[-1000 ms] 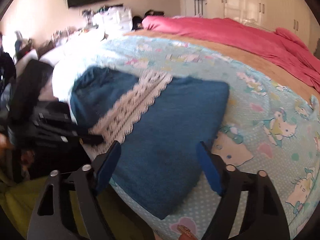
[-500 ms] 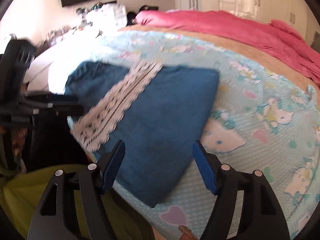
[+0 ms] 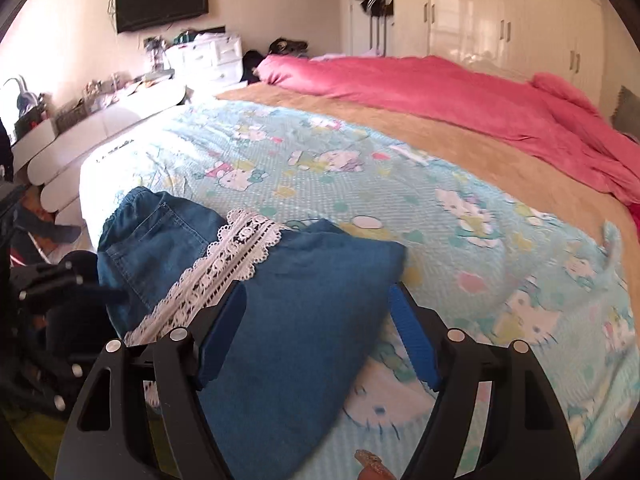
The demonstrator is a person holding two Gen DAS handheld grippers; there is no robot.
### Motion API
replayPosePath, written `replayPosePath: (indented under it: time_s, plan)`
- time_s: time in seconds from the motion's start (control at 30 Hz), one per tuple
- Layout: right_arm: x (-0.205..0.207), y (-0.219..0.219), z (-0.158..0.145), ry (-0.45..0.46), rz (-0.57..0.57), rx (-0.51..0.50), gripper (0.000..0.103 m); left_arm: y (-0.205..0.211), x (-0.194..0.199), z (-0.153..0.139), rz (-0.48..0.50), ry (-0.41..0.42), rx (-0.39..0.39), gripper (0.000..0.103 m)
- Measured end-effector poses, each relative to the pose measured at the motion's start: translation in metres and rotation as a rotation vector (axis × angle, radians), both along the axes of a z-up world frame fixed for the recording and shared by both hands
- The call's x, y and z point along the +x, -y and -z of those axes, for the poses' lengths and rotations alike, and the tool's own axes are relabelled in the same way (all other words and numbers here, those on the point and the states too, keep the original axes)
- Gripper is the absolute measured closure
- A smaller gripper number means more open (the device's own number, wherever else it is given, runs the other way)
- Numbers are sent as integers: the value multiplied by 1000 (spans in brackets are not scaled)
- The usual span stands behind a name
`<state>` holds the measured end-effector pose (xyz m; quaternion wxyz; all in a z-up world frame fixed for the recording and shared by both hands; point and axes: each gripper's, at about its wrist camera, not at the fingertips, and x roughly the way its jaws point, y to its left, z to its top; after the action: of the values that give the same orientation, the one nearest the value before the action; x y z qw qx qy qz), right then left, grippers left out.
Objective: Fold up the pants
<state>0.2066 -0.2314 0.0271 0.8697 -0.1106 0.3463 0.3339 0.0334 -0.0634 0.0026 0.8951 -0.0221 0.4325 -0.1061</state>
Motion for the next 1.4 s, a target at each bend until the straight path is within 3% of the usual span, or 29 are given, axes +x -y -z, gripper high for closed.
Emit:
replayPosePath:
  time_s: [0.13, 0.27, 0.37, 0.43, 0.5, 0.63, 0.7, 0.8, 1.07, 1.4]
  plan:
    - [30, -36, 19, -39, -48, -66, 32, 22, 9, 8, 65, -12, 36, 49]
    - [64, -35, 54, -107, 36, -194, 33, 29, 23, 26, 88, -59, 66, 40]
    - [73, -20, 67, -157, 46, -148, 33, 32, 30, 36, 105, -68, 74, 33]
    - [72, -15, 68, -161, 47, -127, 33, 37, 30, 38, 124, -63, 78, 21]
    - [71, -16, 67, -160, 50, -129, 33, 41, 31, 39, 134, -60, 90, 19]
    - [69, -10, 54, -155, 76, -99, 31, 35, 28, 34, 130, -52, 47, 17]
    - [69, -3, 42, -141, 119, -73, 15, 29, 27, 29, 122, -50, 18, 17]
    - [71, 6, 24, -127, 151, -33, 13, 24, 22, 20, 102, -28, 16, 12]
    - [68, -11, -15, -60, 125, -29, 8, -13, 13, -4, 15, 23, -45, 10]
    - [57, -78, -44, -43, -9, -31, 8, -66, 3, -15, -117, 43, -133, 10]
